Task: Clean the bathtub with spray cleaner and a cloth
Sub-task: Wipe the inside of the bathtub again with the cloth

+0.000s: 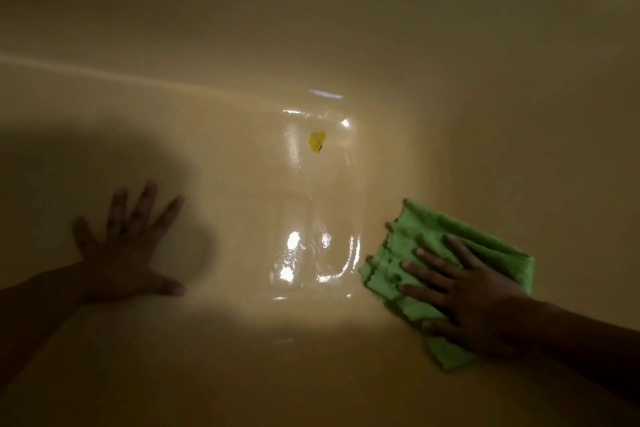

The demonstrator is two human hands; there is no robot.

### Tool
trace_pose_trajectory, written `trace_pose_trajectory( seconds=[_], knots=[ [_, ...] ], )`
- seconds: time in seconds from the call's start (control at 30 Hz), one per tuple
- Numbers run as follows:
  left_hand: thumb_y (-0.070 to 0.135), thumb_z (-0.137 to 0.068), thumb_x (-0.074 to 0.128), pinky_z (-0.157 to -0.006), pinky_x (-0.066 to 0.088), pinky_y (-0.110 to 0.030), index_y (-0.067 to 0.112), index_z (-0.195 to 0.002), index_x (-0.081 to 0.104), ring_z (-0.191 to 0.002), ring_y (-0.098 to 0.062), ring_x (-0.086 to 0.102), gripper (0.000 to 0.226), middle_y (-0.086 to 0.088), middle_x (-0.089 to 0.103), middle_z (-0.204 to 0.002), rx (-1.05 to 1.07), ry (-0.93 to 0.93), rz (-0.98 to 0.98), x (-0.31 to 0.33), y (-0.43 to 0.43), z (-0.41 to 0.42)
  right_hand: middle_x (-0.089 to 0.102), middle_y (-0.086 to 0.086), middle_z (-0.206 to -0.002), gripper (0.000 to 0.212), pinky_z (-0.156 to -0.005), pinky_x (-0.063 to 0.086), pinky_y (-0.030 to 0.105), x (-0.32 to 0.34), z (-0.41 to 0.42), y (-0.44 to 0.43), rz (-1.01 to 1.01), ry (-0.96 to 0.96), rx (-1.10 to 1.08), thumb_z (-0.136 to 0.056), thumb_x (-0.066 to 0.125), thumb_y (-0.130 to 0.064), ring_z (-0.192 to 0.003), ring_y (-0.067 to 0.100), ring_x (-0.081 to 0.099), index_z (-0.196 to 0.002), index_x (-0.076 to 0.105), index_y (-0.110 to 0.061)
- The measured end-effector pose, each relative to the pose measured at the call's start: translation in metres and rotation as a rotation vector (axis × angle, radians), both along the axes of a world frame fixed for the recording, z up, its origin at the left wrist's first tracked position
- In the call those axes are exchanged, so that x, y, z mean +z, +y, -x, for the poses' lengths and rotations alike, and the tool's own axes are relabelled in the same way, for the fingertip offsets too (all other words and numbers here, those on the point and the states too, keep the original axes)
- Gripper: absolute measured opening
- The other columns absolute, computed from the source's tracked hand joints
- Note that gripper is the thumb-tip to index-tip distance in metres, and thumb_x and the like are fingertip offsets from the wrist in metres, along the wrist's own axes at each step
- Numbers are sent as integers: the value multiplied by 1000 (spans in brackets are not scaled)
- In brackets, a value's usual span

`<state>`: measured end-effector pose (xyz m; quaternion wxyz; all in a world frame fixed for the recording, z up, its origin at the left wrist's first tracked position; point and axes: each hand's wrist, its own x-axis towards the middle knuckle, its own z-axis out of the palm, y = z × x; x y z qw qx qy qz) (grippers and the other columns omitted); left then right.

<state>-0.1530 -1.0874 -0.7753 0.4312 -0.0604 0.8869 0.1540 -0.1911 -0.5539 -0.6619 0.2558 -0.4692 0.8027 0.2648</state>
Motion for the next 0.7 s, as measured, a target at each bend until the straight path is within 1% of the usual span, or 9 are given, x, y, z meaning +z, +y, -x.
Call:
trace_pose_trajectory(
  seconds=[0.07, 0.13, 0.23, 0.33, 0.43, 0.5, 0.57, 0.63, 0.7],
  knots=[
    [99, -28, 70, -111, 1, -80, 58, -149, -26, -143, -31, -46, 160, 15, -47, -157, 74, 29, 25, -12, -39, -19, 38, 6, -160, 78, -115, 21, 71, 12, 28, 5, -22, 71, -57, -94, 38, -75, -150, 35, 31, -155, 42, -27],
    [106, -17, 59, -112, 7, -82, 53, -157, -13, -151, -45, -26, 166, 9, -38, -163, 150, 44, 20, -48, -91, -46, 28, 12, -165, 83, -118, 17, 70, 11, 62, 1, -37, 149, -152, -94, 34, -75, -153, 36, 24, -159, 33, -23],
    [104, -13, 62, -111, 12, -83, 49, -161, -2, -153, -50, -14, 170, 6, -32, -167, 170, 55, -28, -80, -134, -64, 19, 15, -167, 82, -121, 10, 66, -14, 112, -21, -45, 222, -258, -97, 16, -73, -155, 32, 18, -160, 30, -22],
    [106, -12, 59, -110, 7, -84, 53, -159, -5, -152, -51, -17, 168, 8, -32, -167, 175, 56, 13, -62, -124, -55, 6, 10, -170, 84, -122, -5, 63, -49, 156, -53, -6, 274, -371, -97, 0, -73, -158, 27, 6, -162, 24, -26],
    [108, -16, 55, -110, 2, -83, 56, -157, -6, -148, -41, -33, 162, 9, -32, -166, 141, 90, 45, -45, -115, -48, -18, 7, -169, 79, -119, -19, 60, -88, 172, -104, 120, 284, -609, -96, -3, -73, -156, 24, -17, -163, 0, -31],
    [106, -17, 58, -110, -1, -83, 55, -158, -1, -142, -31, -46, 161, 8, -29, -168, 148, 137, 34, -45, -116, -44, -27, 5, -167, 77, -118, -19, 61, -112, 164, -150, 228, 268, -839, -96, -1, -73, -153, 23, -26, -162, -10, -33],
    [108, -18, 54, -108, -4, -82, 55, -158, -1, -138, -26, -52, 160, 8, -28, -168, 161, 167, 42, -46, -115, -42, -27, 5, -167, 78, -119, -14, 65, -130, 146, -197, 345, 262, -1004, -96, 1, -74, -153, 25, -26, -162, -8, -34],
    [111, -18, 46, -105, -2, -82, 56, -157, -4, -139, -24, -52, 157, 10, -30, -167, 178, 182, 61, -43, -112, -40, -25, 4, -168, 77, -119, -12, 66, -137, 124, -236, 433, 221, -988, -96, 6, -75, -153, 27, -26, -162, -4, -36],
    [112, -21, 43, -102, 1, -87, 57, -157, -3, -141, -23, -50, 154, 10, -29, -168, 173, 180, 47, -37, -108, -38, -25, 3, -168, 77, -118, -13, 66, -137, 98, -259, 474, 153, -834, -96, 11, -76, -153, 29, -26, -162, -3, -38]
  ],
)
